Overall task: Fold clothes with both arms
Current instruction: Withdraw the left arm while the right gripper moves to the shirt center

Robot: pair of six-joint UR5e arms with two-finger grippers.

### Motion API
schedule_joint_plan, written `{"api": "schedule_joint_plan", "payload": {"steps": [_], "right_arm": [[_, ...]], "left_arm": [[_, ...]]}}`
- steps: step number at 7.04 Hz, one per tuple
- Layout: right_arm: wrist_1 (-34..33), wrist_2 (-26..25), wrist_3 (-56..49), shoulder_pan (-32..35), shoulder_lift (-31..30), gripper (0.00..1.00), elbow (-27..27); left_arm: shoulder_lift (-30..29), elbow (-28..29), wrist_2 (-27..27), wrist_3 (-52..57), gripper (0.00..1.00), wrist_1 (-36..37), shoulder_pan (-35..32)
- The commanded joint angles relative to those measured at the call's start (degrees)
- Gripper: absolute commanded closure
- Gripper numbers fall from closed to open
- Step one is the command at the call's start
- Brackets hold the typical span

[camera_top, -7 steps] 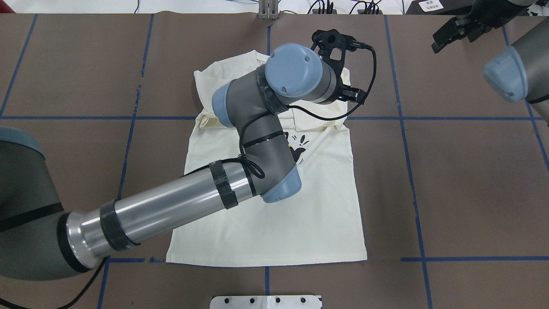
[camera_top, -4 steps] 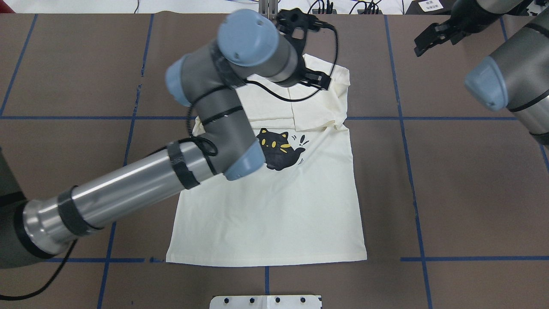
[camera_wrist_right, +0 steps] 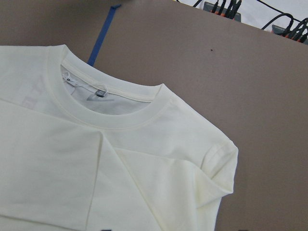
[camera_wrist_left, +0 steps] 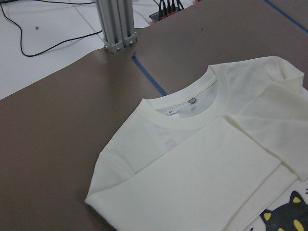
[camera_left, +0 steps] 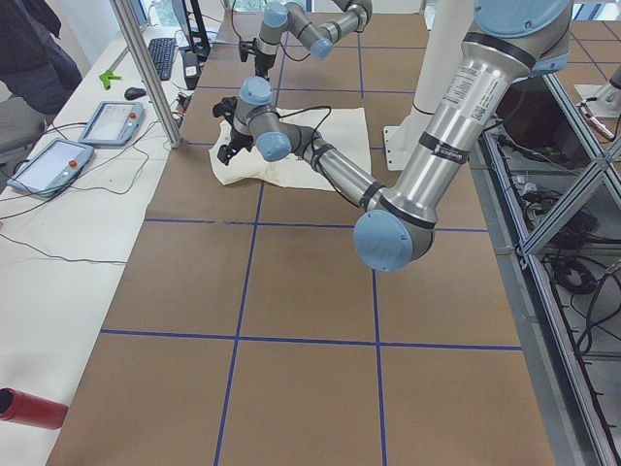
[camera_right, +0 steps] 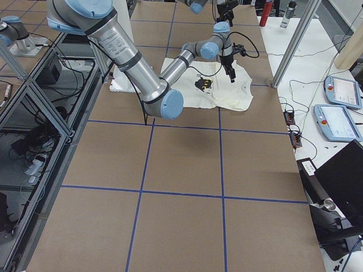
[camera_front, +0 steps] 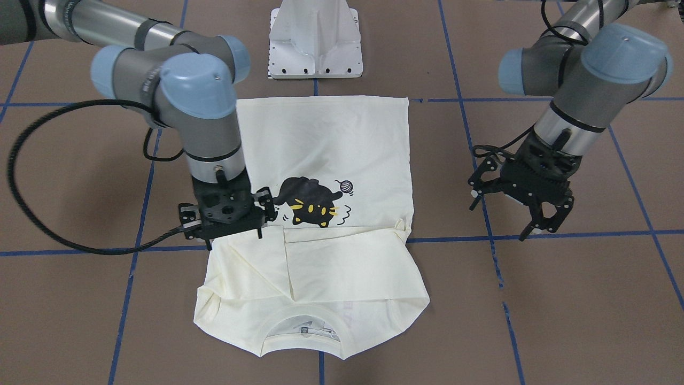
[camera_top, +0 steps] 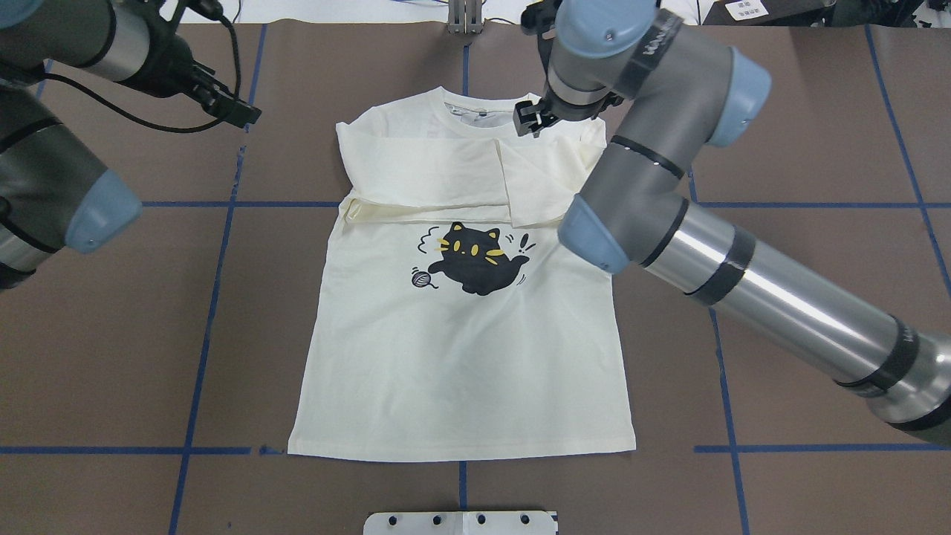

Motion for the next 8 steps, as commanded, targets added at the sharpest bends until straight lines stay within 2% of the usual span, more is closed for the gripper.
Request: {"api": "schedule_joint_plan", "payload": {"steps": [1, 3, 4, 6, 8], "right_arm": [[-0.1, -10.2, 1.4, -7.5, 4.2, 0.21, -7.9], [-0.1, -14.9, 0.3, -10.7, 4.4, 0.30, -10.4], [-0.1, -15.9, 0.0, -11.4, 4.5, 0.37, -12.0], [-1.5, -17.2, -4.1, -12.1, 5.4, 0.45, -13.0], [-1.6, -18.0, -4.6, -12.7, 5.2, 0.47, -13.4]], "left_arm": [[5.5, -0.4, -2.7, 1.7, 0.00, -5.9, -1.7], [5.7, -0.4, -2.6, -1.5, 0.00, -6.0, -1.5], [5.6, -0.4, -2.6, -1.8, 0.00, -6.0, -1.4], [5.7, -0.3, -2.6, -1.9, 0.00, -6.0, -1.4], [5.7, -0.3, -2.6, -1.9, 0.00, -6.0, -1.4]]}}
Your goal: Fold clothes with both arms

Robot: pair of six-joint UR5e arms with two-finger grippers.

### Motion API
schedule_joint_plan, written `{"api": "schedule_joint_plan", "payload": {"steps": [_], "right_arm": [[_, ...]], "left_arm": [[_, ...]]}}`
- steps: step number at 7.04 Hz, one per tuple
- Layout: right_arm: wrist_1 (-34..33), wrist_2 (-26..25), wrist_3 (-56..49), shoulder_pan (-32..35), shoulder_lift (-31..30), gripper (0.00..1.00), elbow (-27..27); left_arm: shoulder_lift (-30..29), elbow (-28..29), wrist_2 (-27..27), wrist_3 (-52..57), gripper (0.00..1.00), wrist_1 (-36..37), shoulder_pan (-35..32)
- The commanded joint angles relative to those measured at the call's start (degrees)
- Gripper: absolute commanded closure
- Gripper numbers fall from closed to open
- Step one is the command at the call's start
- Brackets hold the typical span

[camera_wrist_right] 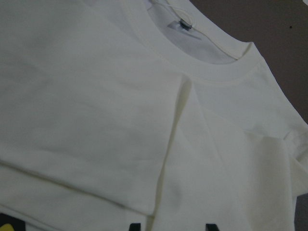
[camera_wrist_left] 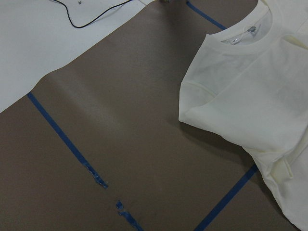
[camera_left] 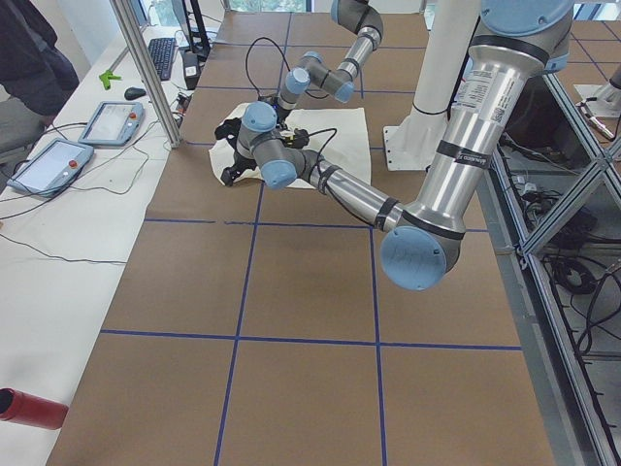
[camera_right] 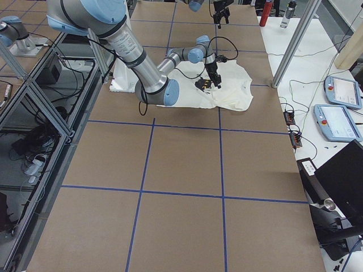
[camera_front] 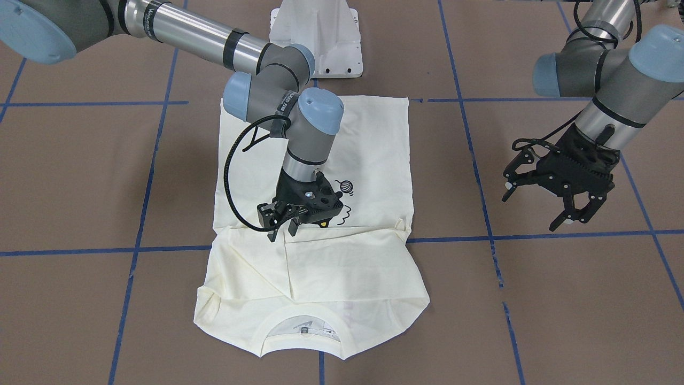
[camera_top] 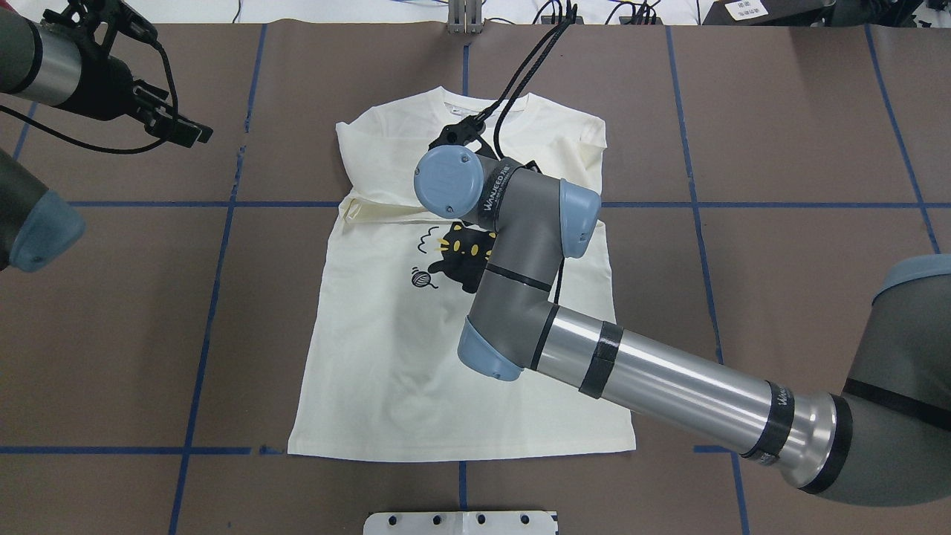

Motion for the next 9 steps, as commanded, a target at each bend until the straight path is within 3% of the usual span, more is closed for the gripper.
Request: {"api": "schedule_joint_plan", "payload": {"steps": [1, 5, 6, 8, 9], "right_arm": [[-0.2, -1.4, -0.5, -0.8, -0.1, 0.47, -1.1], [-0.2, -1.6, -0.2, -1.0, -0.6, 0.49, -1.4], [-0.2, -1.6, -0.2, -1.0, -0.5, 0.57, -1.4], [-1.3, -1.7, -0.2, -1.0, -0.6, 0.98, -1.4], [-1.2, -1.8, 0.2, -1.0, -0.5, 1.00, -1.3]], "left_arm": [[0.0, 0.0, 0.0, 0.0, 0.00, 0.0, 0.0], [-0.1, 0.0, 0.0, 0.0, 0.00, 0.0, 0.1], [-0.1, 0.0, 0.0, 0.0, 0.00, 0.0, 0.1], [-0.1, 0.0, 0.0, 0.0, 0.00, 0.0, 0.1], [-0.1, 0.0, 0.0, 0.0, 0.00, 0.0, 0.1]]}}
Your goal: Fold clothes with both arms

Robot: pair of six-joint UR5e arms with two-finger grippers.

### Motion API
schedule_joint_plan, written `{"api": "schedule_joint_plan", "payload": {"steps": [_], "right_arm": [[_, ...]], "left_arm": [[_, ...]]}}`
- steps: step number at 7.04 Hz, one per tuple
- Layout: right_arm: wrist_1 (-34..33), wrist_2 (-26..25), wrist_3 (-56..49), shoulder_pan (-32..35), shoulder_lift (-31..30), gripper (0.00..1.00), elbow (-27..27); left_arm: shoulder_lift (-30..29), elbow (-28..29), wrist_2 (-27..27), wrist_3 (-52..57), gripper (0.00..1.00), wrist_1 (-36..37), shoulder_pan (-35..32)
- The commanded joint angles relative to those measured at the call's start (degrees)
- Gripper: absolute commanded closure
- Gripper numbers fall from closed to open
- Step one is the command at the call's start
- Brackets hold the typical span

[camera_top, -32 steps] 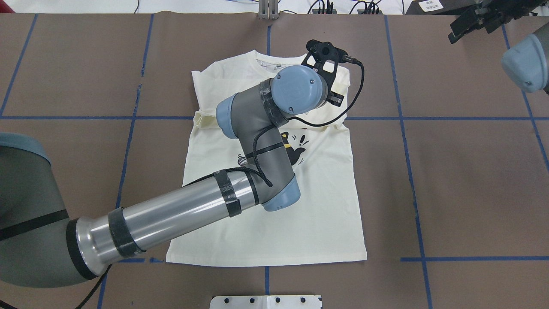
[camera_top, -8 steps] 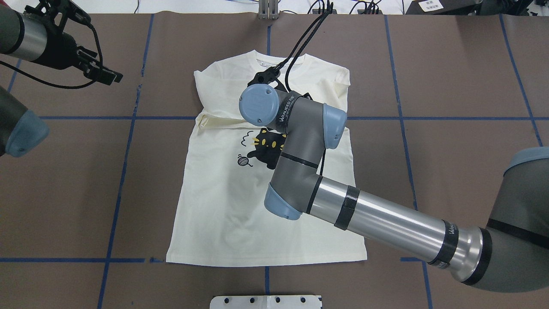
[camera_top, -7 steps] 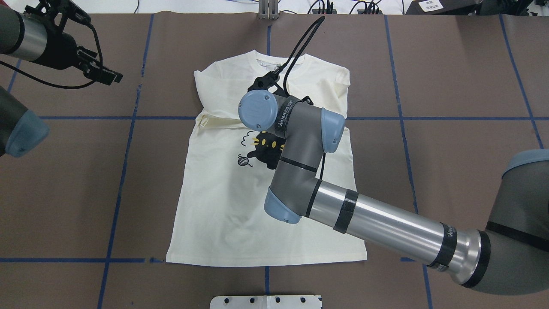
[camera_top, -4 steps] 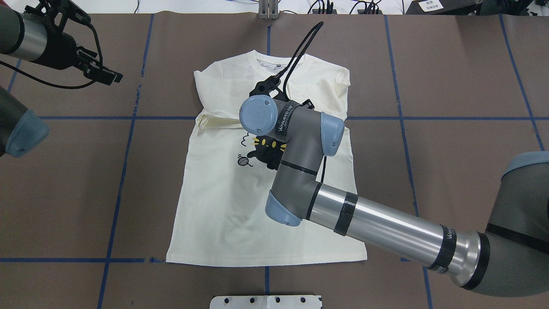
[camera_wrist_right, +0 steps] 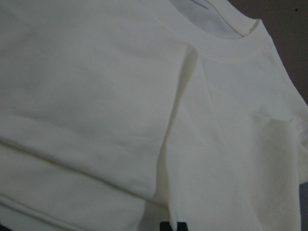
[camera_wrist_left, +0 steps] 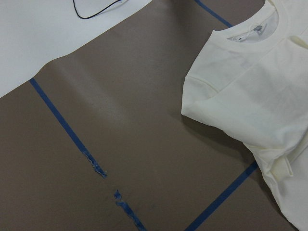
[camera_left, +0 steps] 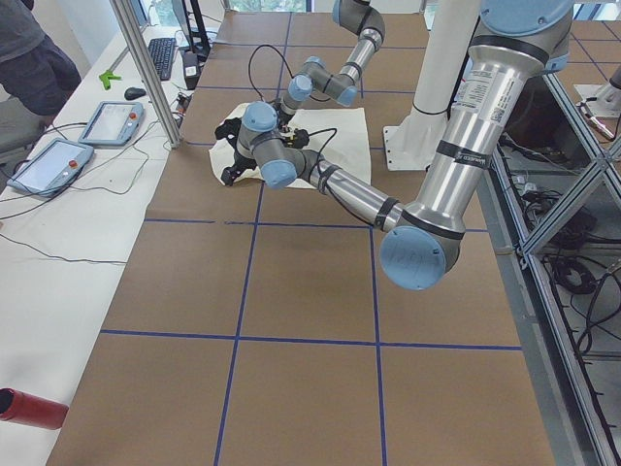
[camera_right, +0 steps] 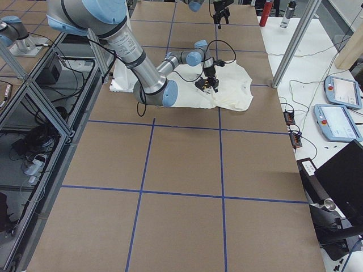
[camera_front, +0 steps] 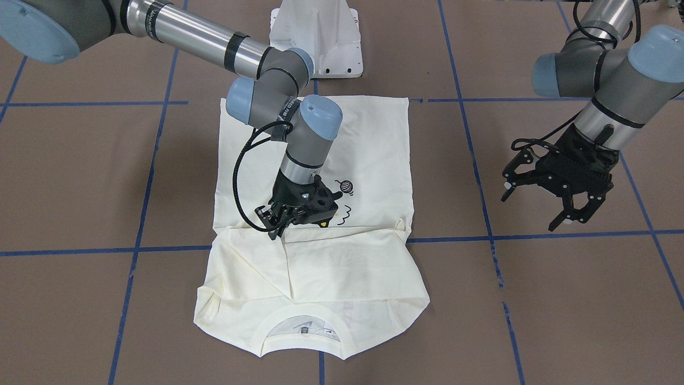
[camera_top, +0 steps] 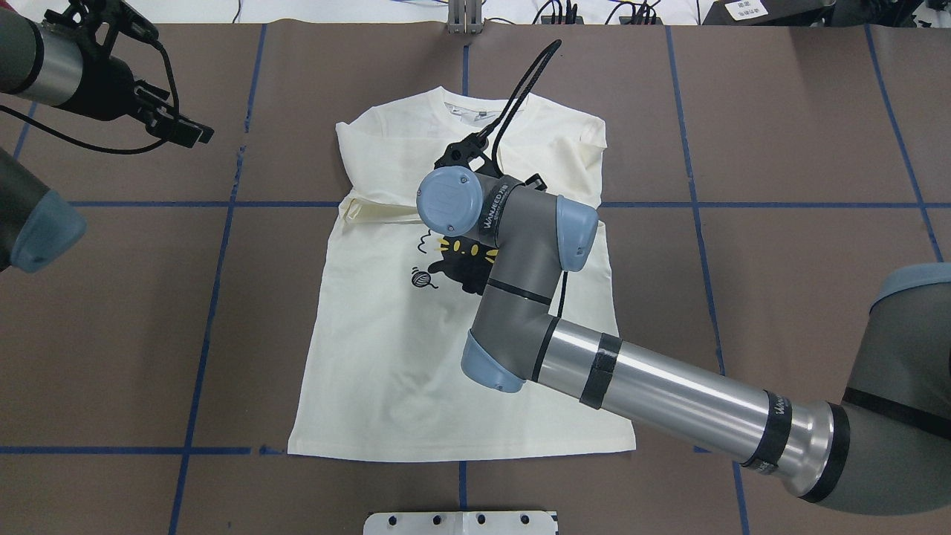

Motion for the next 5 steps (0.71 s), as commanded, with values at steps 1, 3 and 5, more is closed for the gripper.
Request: {"api": "schedule_joint_plan", "payload": {"steps": [1, 3, 5], "right_arm": [[-0.2, 0.0, 0.4, 0.4, 0.1, 1.00, 0.7], [-0.1, 0.4, -3.5, 4.6, -0.5, 1.00, 1.0], [0.6, 0.6, -8.2, 7.6, -2.7, 1.00, 1.3]], "left_arm": [[-0.1, 0.0, 0.0, 0.0, 0.00, 0.0, 0.1], [-0.2, 0.0, 0.0, -0.3, 0.00, 0.0, 0.1], [-0.2, -0.1, 0.0, -0.3, 0.00, 0.0, 0.1]]}}
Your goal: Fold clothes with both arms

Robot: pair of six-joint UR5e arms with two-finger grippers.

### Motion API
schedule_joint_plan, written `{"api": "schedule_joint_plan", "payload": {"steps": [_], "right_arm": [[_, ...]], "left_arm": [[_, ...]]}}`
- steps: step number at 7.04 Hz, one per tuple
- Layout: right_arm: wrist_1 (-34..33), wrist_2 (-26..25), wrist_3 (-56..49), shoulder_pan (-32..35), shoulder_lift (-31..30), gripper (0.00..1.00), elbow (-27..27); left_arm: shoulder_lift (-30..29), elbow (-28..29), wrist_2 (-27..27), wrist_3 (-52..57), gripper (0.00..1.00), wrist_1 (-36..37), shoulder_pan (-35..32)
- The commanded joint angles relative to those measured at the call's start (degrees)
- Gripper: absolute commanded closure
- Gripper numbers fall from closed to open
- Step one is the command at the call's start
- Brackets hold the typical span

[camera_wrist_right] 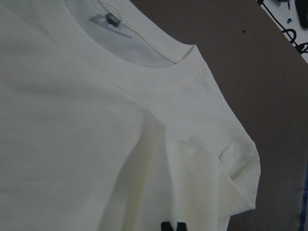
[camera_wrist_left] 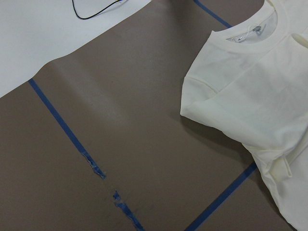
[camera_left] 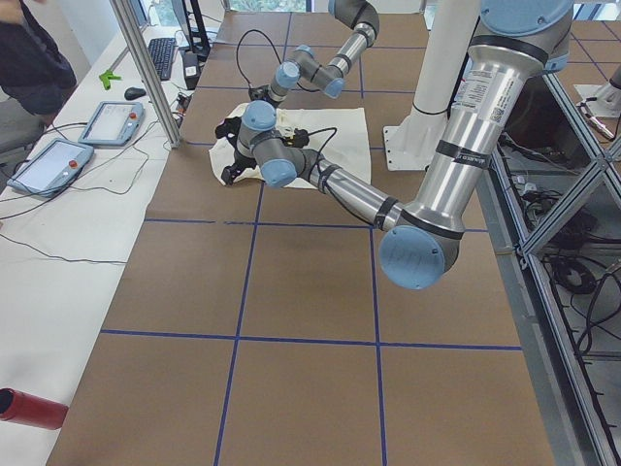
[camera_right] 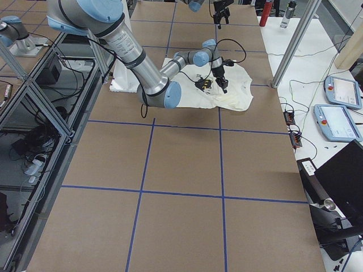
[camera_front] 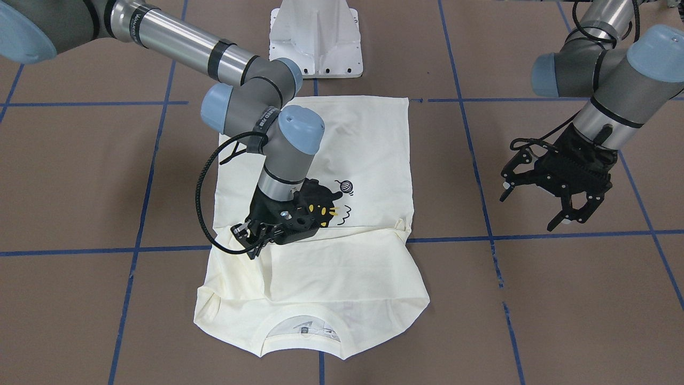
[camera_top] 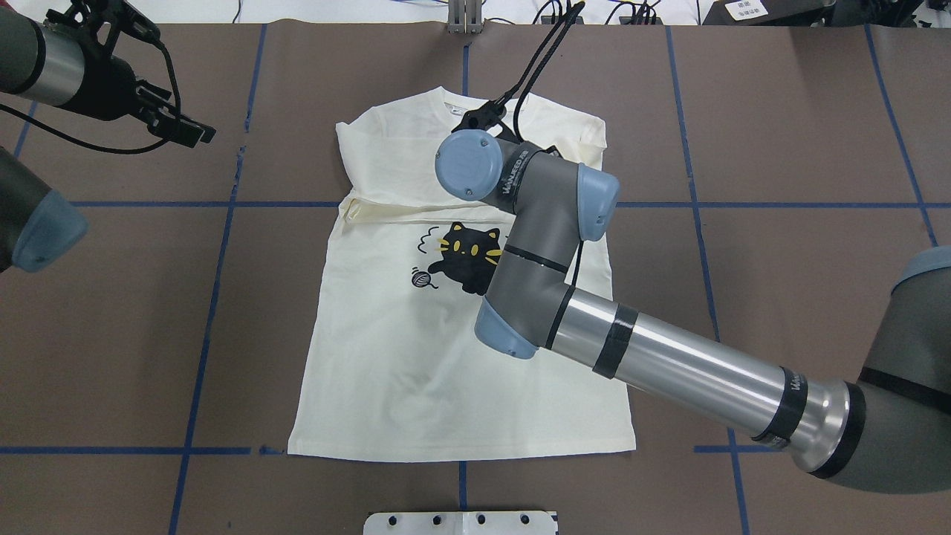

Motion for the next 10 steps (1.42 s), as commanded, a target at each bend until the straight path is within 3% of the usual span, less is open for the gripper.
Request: {"api": "schedule_joint_plan", "payload": {"steps": [1, 3, 4, 5, 6, 7, 8, 9, 10], "right_arm": [[0.3, 0.1, -3.6, 2.3, -1.6, 1.00, 0.2], [0.3, 0.0, -5.3, 3.7, -2.7, 1.00, 0.1], [0.3, -0.1, -5.3, 4.0, -2.8, 0.77, 0.1], [5.1, -0.3, -4.5, 4.0, -3.8, 0.01, -0.1], [10.9, 0.3, -3.5, 4.3, -5.3, 0.00, -0.3], [11.7, 6.8, -2.5, 6.2, -4.9, 0.00, 0.3], [11.8, 15.9, 1.2, 8.7, -5.0, 0.00, 3.8], [11.6, 20.7, 6.6, 9.9, -6.5, 0.00, 9.6], [11.2, 22.3, 14.1, 9.9, -11.1, 0.00, 17.1]], "left_arm": [[0.0, 0.0, 0.1, 0.0, 0.00, 0.0, 0.0], [-0.1, 0.0, 0.2, 0.0, 0.00, 0.0, 0.0], [-0.1, 0.0, 0.3, 0.0, 0.00, 0.0, 0.0], [-0.1, 0.0, 0.3, 0.0, 0.00, 0.0, 0.0], [-0.1, 0.1, 0.3, 0.1, 0.00, 0.0, 0.0], [-0.1, 0.0, 0.4, 0.0, 0.00, 0.0, 0.0], [-0.1, 0.0, 0.4, -0.1, 0.00, 0.0, 0.0], [0.0, -0.6, 0.5, -6.0, 0.00, 0.0, 0.0], [1.3, -2.9, 0.8, -14.8, 0.00, -1.6, 0.4]]}}
